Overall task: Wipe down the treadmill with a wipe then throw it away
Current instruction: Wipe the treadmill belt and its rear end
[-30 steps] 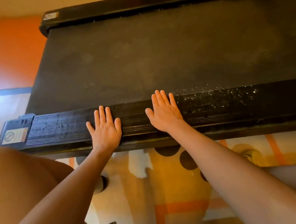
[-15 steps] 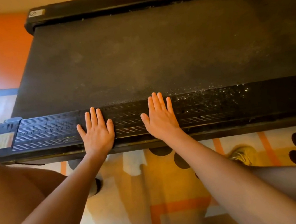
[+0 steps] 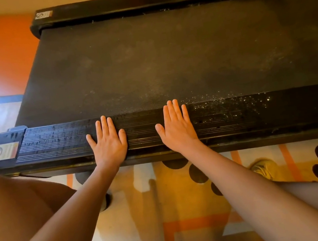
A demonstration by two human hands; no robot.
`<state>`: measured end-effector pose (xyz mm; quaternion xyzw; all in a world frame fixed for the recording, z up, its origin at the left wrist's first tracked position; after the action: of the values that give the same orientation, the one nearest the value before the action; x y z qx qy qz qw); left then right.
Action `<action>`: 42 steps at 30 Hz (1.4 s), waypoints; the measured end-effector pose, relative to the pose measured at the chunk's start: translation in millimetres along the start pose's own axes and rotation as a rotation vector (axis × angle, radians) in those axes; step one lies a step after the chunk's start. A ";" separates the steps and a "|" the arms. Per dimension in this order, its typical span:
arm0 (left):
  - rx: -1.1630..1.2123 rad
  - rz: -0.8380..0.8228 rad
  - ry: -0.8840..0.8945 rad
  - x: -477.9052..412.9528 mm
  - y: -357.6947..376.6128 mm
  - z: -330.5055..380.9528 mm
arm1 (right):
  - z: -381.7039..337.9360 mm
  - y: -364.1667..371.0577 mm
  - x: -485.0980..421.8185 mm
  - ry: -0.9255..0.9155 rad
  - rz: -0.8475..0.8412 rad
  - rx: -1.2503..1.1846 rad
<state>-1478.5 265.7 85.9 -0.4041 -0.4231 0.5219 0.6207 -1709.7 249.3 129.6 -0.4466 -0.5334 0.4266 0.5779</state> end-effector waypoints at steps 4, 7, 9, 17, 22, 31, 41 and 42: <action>0.015 0.013 0.010 0.9 0.7 0.0 | 10.8 5.8 31.6 -0.080 -0.002 -0.020; 0.017 0.004 0.013 1.5 -0.3 -0.5 | 13.6 8.1 35.4 -0.077 -0.010 -0.016; 0.013 0.004 0.011 1.6 -1.7 0.8 | 11.5 4.4 19.1 -0.056 0.012 -0.006; 0.028 -0.001 -0.009 1.5 -5.7 5.4 | 2.8 7.5 40.5 0.047 0.004 -0.074; 0.027 0.004 0.008 1.2 -4.6 4.9 | 11.7 18.6 61.8 0.015 -0.012 -0.073; 0.087 -0.061 0.048 -5.3 -19.5 21.7 | 12.4 4.4 30.1 0.042 0.002 -0.096; 0.036 -0.026 0.104 -16.5 -0.6 82.3 | 31.7 15.0 38.3 -0.042 0.102 -0.145; 0.036 -0.015 0.104 -16.4 0.5 82.6 | 31.5 18.5 39.3 -0.040 0.138 -0.155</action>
<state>-1558.5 254.5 109.8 -0.4165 -0.3837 0.5031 0.6528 -1738.8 293.8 121.9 -0.5170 -0.5443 0.4317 0.5000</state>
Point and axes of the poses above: each hand's wrist, its own x-axis away from the middle knuckle, its own y-axis out of the palm, z = x × y, the point moved 1 cm from there along -x, towards the middle knuckle, and after that the axes turned 13 degrees about y, right-handed, at the moved point
